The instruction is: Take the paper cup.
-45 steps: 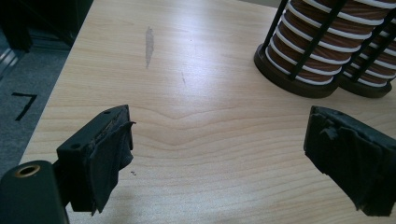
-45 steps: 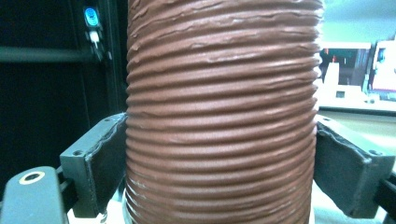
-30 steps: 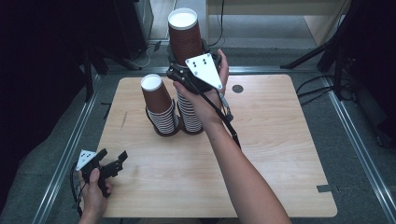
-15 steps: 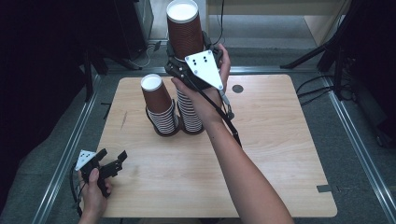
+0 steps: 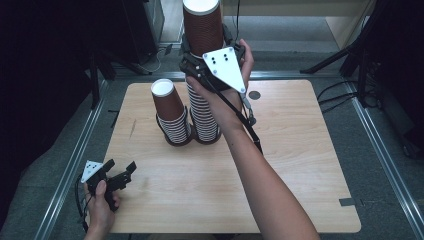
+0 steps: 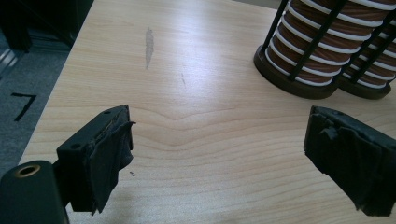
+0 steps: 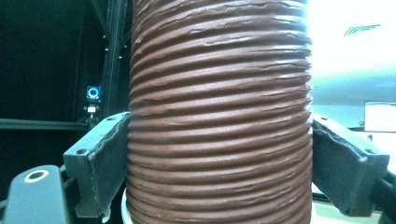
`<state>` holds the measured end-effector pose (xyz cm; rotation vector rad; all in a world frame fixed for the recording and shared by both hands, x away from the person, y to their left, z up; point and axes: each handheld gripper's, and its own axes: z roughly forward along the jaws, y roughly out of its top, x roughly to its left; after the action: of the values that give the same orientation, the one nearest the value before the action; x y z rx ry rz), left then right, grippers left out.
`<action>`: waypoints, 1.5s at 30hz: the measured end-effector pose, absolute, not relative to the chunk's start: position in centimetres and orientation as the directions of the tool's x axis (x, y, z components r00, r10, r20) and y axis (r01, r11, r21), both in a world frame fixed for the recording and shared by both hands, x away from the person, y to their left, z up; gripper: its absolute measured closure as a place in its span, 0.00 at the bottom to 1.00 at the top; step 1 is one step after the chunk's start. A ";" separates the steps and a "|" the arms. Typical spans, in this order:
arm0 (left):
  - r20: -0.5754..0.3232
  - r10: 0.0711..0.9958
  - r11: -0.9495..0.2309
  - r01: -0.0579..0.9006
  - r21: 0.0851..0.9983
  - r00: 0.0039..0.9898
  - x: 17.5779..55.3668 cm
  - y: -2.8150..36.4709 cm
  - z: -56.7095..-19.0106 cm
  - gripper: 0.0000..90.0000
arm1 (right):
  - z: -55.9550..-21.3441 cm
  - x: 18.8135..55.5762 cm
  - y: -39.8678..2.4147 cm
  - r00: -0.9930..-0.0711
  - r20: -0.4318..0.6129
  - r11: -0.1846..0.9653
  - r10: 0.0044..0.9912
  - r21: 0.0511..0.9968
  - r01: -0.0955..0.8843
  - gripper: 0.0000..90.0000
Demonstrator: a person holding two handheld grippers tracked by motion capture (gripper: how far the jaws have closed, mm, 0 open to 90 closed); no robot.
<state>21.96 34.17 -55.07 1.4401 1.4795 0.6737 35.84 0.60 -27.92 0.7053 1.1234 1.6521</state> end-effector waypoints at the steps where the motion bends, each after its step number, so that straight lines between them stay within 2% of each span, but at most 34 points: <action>1: -0.240 0.963 0.161 0.451 0.878 0.124 22.0 34.2 -55.1 0.09 | -27.8 35.8 0.4 -0.352 -0.053 -0.098 0.934 0.913 -0.396 0.15; 28: -0.231 0.965 0.155 0.444 0.883 0.124 21.9 34.1 -55.0 0.09 | -26.1 34.5 -5.9 -0.266 -0.056 -0.068 0.962 0.899 -0.433 0.14; 45: -0.224 0.965 0.145 0.438 0.887 0.136 21.8 34.1 -54.8 0.09 | -29.7 33.1 -10.7 -0.233 -0.069 -0.032 0.970 0.915 -0.401 0.14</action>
<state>21.81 34.10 -54.84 1.4479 1.4571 0.6897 33.11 -10.71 -29.72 0.7565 1.0697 1.5369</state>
